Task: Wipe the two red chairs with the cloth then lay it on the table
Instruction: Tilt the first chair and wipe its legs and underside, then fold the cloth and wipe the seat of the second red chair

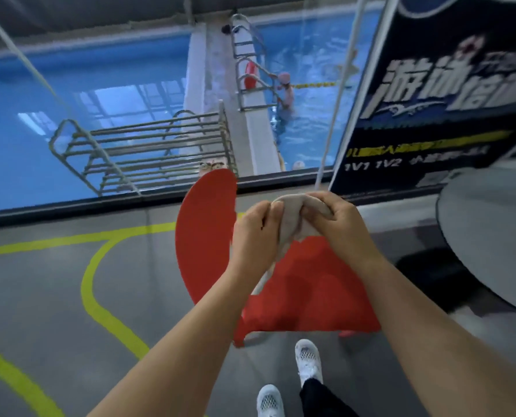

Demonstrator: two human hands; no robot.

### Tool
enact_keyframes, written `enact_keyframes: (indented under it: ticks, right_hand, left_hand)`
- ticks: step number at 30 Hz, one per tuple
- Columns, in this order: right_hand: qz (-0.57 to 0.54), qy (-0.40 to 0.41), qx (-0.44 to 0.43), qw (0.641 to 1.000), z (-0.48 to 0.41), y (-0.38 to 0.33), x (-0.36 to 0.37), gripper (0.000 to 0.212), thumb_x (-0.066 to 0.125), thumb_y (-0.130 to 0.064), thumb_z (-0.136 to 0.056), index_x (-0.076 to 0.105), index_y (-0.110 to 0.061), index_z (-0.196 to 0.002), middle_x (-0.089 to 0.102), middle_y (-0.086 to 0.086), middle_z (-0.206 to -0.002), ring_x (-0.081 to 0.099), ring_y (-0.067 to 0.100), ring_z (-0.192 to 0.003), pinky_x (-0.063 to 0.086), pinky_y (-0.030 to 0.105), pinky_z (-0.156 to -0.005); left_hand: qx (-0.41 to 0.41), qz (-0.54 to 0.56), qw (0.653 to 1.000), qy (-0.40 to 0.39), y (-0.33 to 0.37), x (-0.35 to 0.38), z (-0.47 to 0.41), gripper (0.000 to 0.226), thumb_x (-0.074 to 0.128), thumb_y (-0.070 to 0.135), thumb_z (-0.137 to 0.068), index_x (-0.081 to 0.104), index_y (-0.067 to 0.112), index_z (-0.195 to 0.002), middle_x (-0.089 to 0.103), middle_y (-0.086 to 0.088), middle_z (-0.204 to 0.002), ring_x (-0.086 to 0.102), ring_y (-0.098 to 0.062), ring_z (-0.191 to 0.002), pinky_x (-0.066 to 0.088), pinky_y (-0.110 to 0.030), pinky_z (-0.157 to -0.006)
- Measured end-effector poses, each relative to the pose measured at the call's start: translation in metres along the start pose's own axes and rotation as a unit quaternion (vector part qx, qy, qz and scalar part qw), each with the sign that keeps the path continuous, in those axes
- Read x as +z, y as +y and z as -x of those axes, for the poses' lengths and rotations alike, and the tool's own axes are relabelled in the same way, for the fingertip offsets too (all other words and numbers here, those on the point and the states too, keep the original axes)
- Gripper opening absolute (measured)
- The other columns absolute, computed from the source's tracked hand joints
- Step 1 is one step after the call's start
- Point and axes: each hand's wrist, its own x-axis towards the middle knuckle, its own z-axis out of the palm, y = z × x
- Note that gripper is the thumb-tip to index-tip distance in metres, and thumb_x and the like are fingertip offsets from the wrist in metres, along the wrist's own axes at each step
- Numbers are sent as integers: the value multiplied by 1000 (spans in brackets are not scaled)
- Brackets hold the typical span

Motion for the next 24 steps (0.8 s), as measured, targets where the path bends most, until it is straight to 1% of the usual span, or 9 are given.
enact_keyframes:
  ticks: [3,6,10,12,14,16,18,20,24]
  right_hand:
    - [-30,47,58,997,36,13,-25,22,64,-21,-87,64,-13,-108,69,2,-99,64,16,-92,51,35,-86]
    - [-38,79,95,992,69,25,-58,27,64,-35,-86,60,-25,-111,68,-8,-103,64,8,-97,51,29,-86]
    - [-66,135,138,979,102,39,-108,20,62,-41,-85,53,-38,-103,64,-21,-96,60,-11,-86,47,14,-71]
    - [-63,159,154,973,117,47,-138,7,59,-39,-86,55,-41,-91,65,-25,-85,62,-11,-77,47,10,-64]
    - [-53,174,175,968,134,56,-172,8,56,-41,-87,58,-33,-88,65,-21,-79,62,-5,-71,49,14,-62]
    - [-36,176,202,963,153,66,-211,35,53,-45,-88,61,-11,-84,63,-7,-73,58,10,-66,52,34,-68]
    - [-27,178,250,951,171,78,-250,53,50,-51,-89,62,0,-87,65,11,-76,60,25,-72,53,43,-77]
    - [-38,195,302,932,185,91,-288,55,45,-50,-91,64,2,-94,68,16,-87,64,32,-89,52,44,-83]
    - [-77,189,377,904,212,114,-356,50,38,-57,-90,60,-13,-98,67,8,-92,65,24,-90,51,33,-73]
  left_hand:
    - [-29,82,995,-50,15,22,19,24,47,19,-94,65,18,-77,66,0,-73,59,-17,-71,49,-38,-71]
    - [-31,141,985,-96,38,49,38,28,46,19,-94,63,30,-75,64,11,-71,57,0,-67,47,-21,-67]
    - [-48,212,964,-152,69,90,62,21,47,16,-94,63,19,-81,63,-4,-79,55,-15,-77,47,-36,-73]
    - [-55,235,954,-179,85,115,72,21,47,13,-93,63,19,-81,60,-5,-81,53,-17,-78,45,-35,-73]
    - [-63,252,943,-208,103,146,86,20,47,10,-93,62,18,-83,59,-6,-82,52,-17,-78,43,-34,-72]
    - [-76,255,935,-236,124,183,103,21,48,9,-91,64,21,-85,63,0,-80,57,-13,-77,47,-29,-70]
    - [-95,252,928,-256,144,220,121,20,50,9,-91,65,22,-86,66,2,-79,60,-13,-76,49,-30,-70]
    - [-110,249,923,-270,161,253,137,15,50,11,-91,64,16,-89,65,-4,-83,60,-18,-79,50,-35,-71]
    - [-125,244,918,-285,191,316,163,19,48,24,-93,61,12,-84,56,-12,-81,52,-25,-78,44,-45,-73]
